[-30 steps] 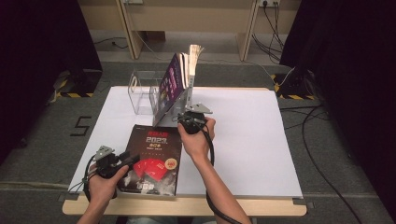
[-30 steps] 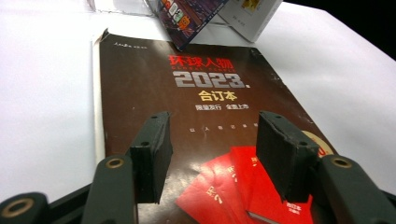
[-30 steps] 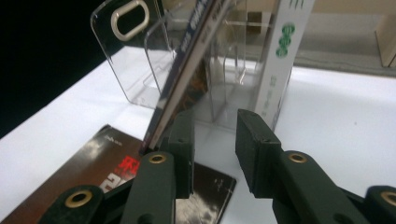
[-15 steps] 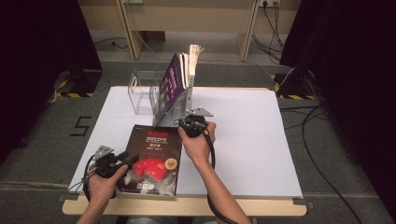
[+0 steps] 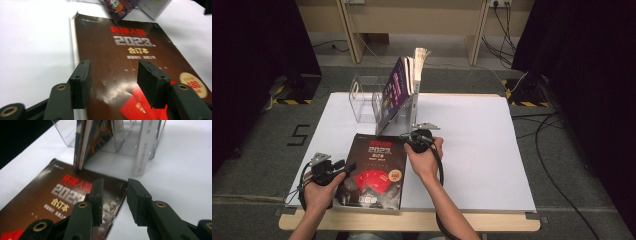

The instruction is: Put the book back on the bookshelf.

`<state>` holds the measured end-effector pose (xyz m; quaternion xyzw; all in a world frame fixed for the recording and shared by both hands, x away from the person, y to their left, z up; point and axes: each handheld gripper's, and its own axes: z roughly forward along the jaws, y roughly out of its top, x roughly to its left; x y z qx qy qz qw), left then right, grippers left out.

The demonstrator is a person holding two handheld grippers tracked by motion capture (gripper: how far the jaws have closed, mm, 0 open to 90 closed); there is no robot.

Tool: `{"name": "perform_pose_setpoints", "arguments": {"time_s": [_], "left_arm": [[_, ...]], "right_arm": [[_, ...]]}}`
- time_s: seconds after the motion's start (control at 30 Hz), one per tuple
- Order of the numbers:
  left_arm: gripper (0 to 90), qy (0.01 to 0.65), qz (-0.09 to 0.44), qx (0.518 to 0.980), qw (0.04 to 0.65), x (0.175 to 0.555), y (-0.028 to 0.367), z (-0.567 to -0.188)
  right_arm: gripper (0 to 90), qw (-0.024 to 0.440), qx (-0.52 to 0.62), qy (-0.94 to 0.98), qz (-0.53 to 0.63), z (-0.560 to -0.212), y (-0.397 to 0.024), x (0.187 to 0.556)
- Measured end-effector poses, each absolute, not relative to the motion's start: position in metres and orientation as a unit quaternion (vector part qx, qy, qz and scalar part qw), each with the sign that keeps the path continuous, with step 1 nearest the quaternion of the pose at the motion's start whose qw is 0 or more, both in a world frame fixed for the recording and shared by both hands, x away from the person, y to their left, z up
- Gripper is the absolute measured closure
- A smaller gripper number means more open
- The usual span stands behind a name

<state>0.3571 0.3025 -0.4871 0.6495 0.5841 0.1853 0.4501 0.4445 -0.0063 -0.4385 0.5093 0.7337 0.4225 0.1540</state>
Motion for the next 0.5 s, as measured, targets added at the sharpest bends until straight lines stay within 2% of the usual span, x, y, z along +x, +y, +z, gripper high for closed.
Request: {"name": "perform_pose_setpoints", "arguments": {"time_s": [0.5], "left_arm": [[51.4,0.602,0.169,0.645,0.440,0.371,0.313,-0.496]], "right_arm": [[70.4,0.101,0.525,0.756,0.377,-0.462,-0.005,0.446]]}}
